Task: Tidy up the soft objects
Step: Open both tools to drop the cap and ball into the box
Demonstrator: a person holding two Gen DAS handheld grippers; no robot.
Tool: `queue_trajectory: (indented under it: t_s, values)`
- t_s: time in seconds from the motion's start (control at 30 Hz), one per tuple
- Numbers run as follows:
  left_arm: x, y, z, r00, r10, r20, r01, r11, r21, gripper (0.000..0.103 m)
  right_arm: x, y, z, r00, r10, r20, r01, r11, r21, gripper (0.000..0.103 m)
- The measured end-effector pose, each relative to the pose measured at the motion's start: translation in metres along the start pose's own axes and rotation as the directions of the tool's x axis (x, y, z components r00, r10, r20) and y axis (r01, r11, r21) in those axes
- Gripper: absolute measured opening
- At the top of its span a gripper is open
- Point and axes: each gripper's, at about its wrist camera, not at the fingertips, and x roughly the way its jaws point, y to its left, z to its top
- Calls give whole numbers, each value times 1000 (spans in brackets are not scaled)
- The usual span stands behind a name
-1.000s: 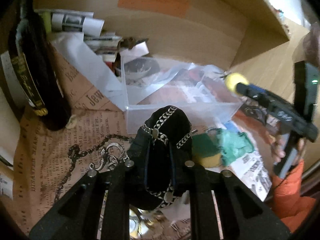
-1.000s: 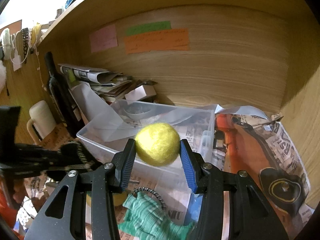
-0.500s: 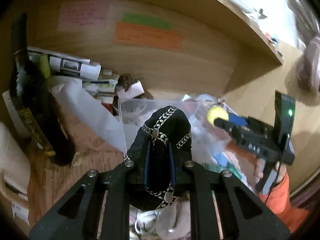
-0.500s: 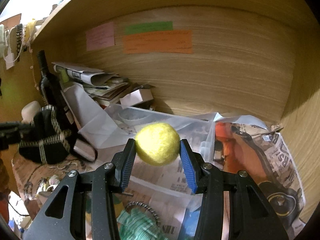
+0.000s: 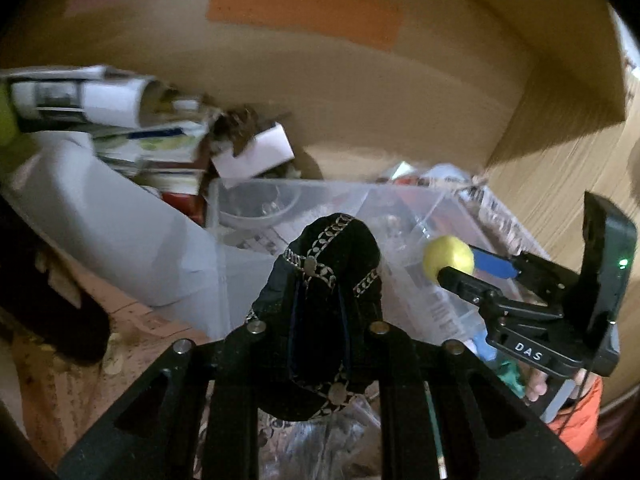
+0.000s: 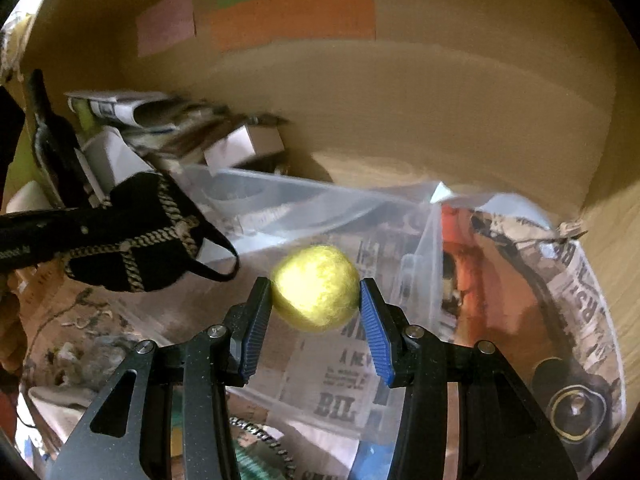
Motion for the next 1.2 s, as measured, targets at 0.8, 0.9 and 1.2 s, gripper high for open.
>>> queue_trajectory:
  t_s: [0.8,0.9,1.2]
  values:
    - [-65,-12,-33,993,59,104,-67,995,76,84,-74,11,-15,994,14,108,-8,998,-55,74]
    - [-70,-11,-48,993,76,94,-84,993,80,90,-83,15,-27,994,21,107,-14,998,-63,78]
    - [-53,-3,-85,994,106,-18,-104,990,90,93,-74,26,-71,999,49,14,-49,998,-48,78]
